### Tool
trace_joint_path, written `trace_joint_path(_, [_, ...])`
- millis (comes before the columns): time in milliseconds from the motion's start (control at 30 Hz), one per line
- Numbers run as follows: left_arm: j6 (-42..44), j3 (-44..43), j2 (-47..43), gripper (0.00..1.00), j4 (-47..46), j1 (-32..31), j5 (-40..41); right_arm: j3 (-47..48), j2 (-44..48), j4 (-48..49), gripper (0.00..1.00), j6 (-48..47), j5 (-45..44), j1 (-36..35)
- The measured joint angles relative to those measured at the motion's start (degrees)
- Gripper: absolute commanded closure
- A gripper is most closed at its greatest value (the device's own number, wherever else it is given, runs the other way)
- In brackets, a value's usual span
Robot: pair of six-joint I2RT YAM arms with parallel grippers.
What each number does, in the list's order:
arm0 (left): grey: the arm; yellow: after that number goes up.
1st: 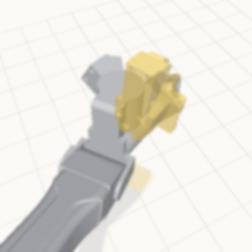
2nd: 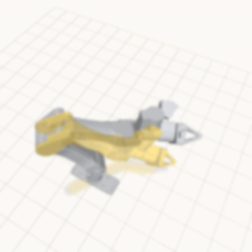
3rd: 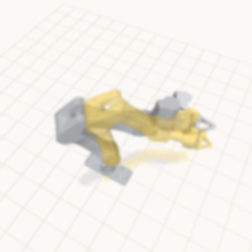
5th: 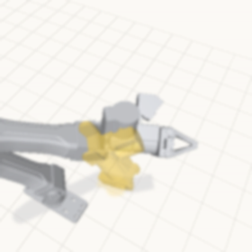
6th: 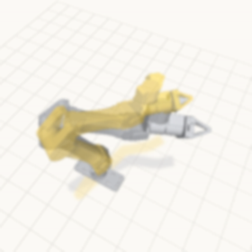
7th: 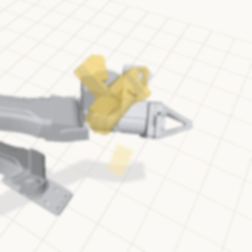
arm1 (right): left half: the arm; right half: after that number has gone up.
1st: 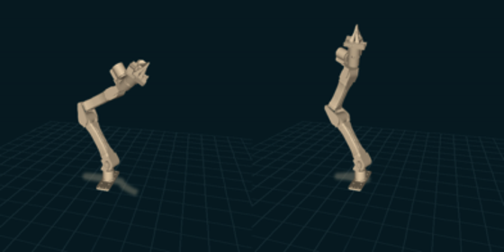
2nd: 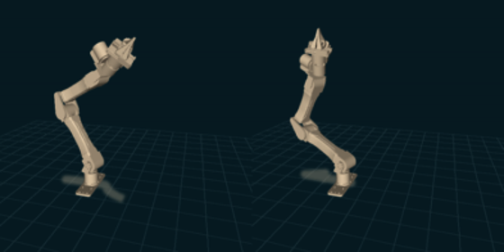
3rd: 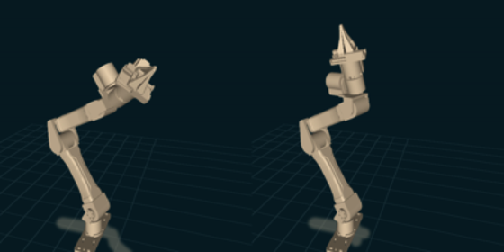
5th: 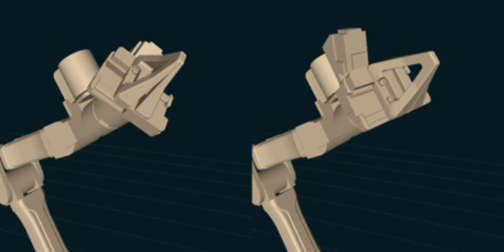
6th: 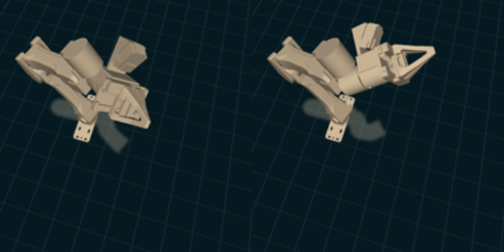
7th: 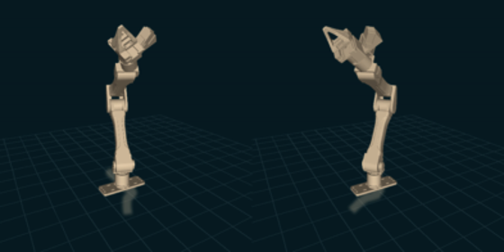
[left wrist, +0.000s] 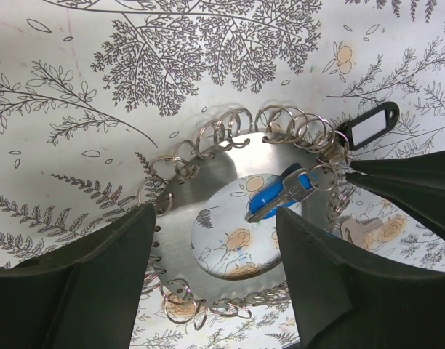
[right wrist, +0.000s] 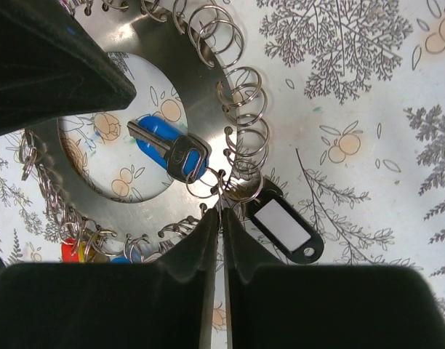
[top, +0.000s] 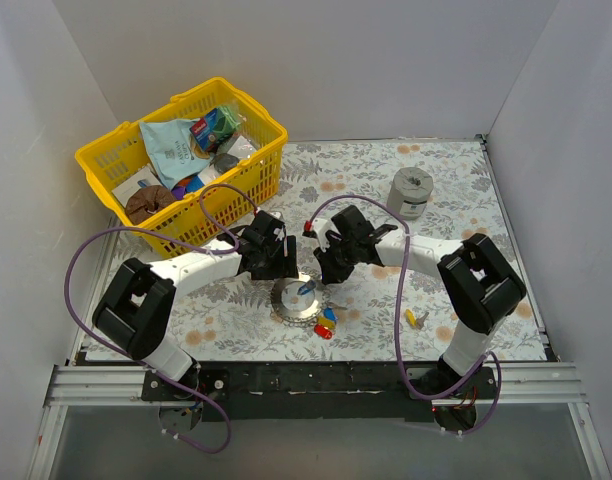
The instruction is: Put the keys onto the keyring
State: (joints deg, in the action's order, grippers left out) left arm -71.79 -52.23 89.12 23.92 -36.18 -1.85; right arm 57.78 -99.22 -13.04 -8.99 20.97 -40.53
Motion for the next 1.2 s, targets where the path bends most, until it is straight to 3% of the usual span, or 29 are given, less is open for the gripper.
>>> trace_joint_path(67, [0.0, 0.0, -0.1, 0.34, 0.0, 0.0, 0.0, 0.3, -0.4, 0.1, 0.99, 0.2, 0.2, 0.0])
trace_joint_path(333, [0.0, 0.0, -1.9, 0.33, 0.0, 0.0, 0.2, 0.7, -0.6, 0.2, 0.99, 0.3, 0.4, 0.0])
trace_joint_path(500, [1.0, 0.1, -4.6, 0.28, -0.2, 0.0, 0.3, 0.7, -0.3, 0.1, 0.99, 0.3, 0.6, 0.0])
trace_joint_path(1133, [11.1, 7.1, -26.9, 0.21, -13.8, 0.0, -3.2, 5.5, 8.7, -0.7, 0.99, 1.5, 5.8, 0.0])
trace_joint_path(1200, [12.1, 7.8, -29.1, 0.16, -14.8, 0.0, -3.8, 5.9, 9.5, -0.7, 0.99, 1.6, 6.5, 0.0])
